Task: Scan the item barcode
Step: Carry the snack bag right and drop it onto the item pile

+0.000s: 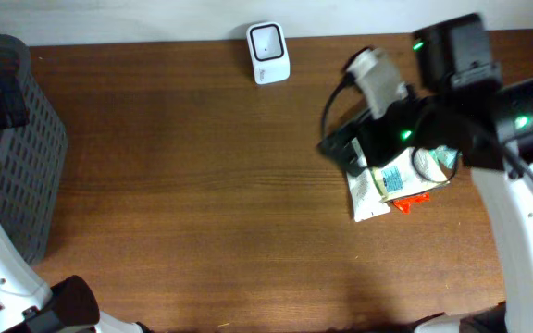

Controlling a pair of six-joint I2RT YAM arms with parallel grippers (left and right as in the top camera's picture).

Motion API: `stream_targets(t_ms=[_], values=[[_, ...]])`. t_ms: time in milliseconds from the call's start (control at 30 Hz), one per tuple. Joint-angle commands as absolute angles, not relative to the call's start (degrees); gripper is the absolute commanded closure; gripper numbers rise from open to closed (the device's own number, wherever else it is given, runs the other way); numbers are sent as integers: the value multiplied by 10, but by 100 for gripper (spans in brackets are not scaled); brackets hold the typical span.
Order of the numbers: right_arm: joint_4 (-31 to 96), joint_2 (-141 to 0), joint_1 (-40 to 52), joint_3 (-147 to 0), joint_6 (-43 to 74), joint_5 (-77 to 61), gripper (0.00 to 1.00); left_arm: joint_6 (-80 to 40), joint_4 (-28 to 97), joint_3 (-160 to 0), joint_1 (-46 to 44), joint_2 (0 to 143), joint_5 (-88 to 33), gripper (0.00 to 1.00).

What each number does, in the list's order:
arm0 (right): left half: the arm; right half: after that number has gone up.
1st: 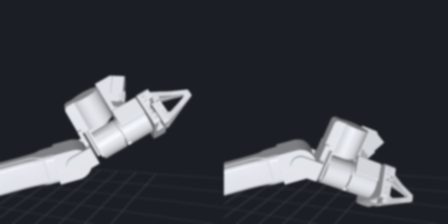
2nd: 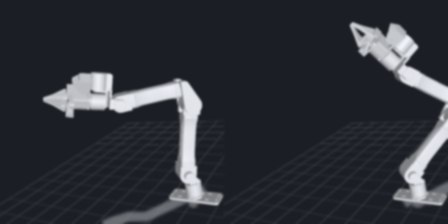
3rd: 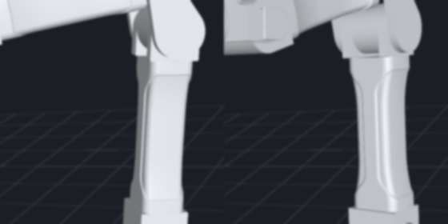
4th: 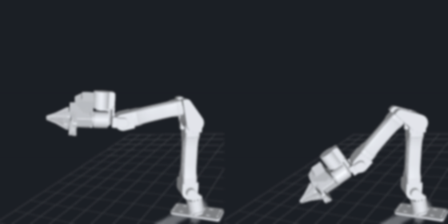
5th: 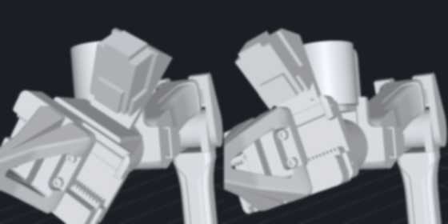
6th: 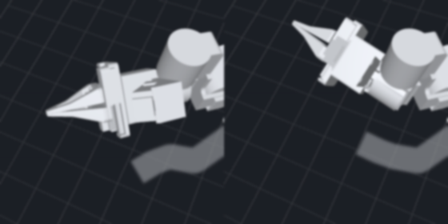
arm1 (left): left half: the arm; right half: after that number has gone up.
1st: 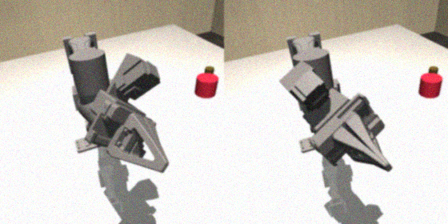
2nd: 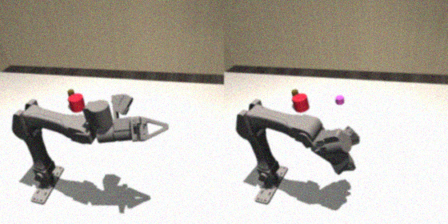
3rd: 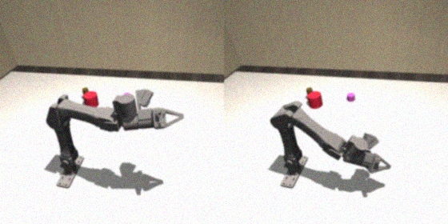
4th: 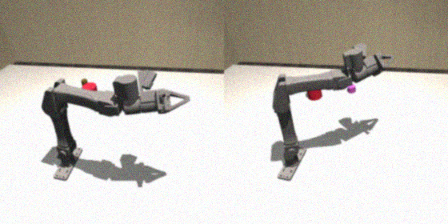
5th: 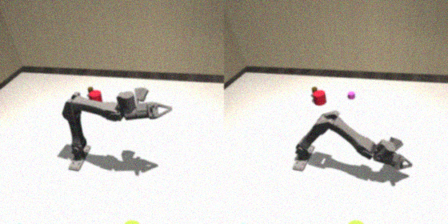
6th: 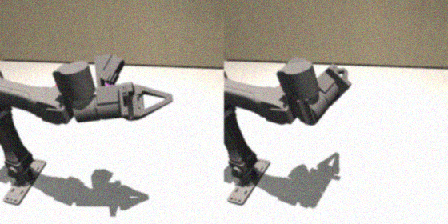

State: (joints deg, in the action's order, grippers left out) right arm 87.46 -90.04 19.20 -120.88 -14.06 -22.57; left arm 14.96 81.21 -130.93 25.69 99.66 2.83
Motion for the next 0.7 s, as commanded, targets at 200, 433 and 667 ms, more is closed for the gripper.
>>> stream_targets(t_ms=[200, 433, 667], values=[[877, -891, 300, -1212, -109, -216, 1, 142, 811, -1310, 261, 994, 26, 1], [878, -891, 289, -1212, 31, -121, 1, 142, 811, -1310, 260, 994, 26, 1], [670, -773, 205, -1091, -12, -89, 1, 142, 811, -1310, 260, 994, 26, 1]])
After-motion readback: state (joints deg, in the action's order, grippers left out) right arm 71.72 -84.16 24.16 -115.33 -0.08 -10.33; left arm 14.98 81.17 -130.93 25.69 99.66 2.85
